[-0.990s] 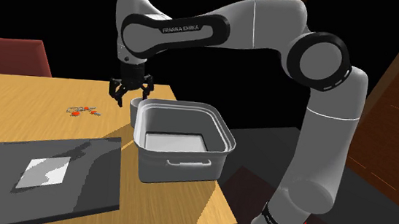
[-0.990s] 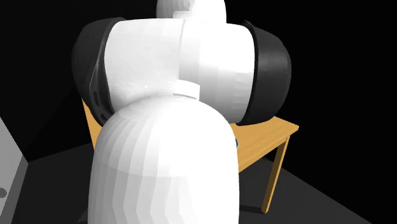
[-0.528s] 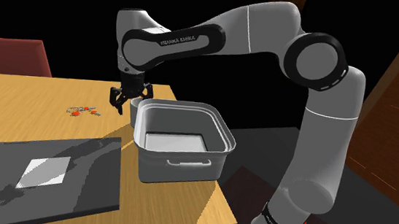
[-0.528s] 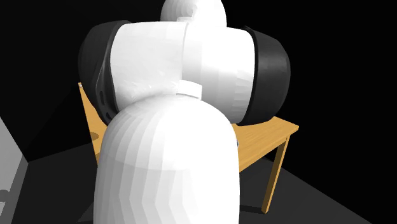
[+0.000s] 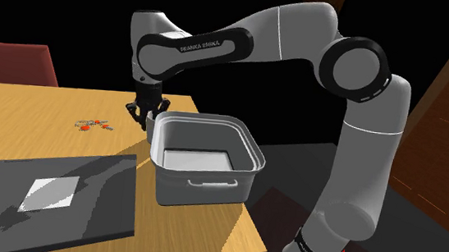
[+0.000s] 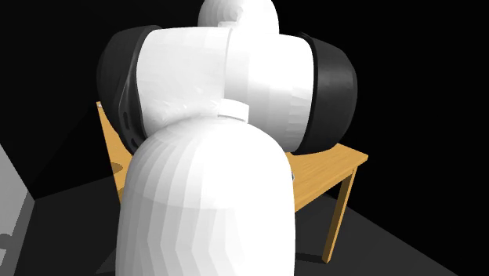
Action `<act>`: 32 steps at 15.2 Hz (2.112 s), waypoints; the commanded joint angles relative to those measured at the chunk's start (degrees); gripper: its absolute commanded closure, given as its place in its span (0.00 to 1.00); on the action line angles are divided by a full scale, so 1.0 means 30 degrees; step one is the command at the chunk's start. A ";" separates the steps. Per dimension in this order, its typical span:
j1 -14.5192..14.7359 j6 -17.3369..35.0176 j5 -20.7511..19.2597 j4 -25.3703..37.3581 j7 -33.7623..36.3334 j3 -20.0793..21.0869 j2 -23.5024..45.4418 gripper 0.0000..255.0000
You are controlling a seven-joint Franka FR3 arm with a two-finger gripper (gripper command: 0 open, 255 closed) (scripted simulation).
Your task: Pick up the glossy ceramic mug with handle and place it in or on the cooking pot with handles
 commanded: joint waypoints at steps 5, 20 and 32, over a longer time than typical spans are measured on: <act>0.0000 0.0001 0.0000 -0.0002 0.0000 0.0000 -0.0001 1.00; 0.0056 -0.2943 0.0205 0.2629 -0.0297 0.0074 -0.0343 1.00; 0.0249 -0.6163 0.0153 0.6195 -0.0480 0.0138 0.0009 1.00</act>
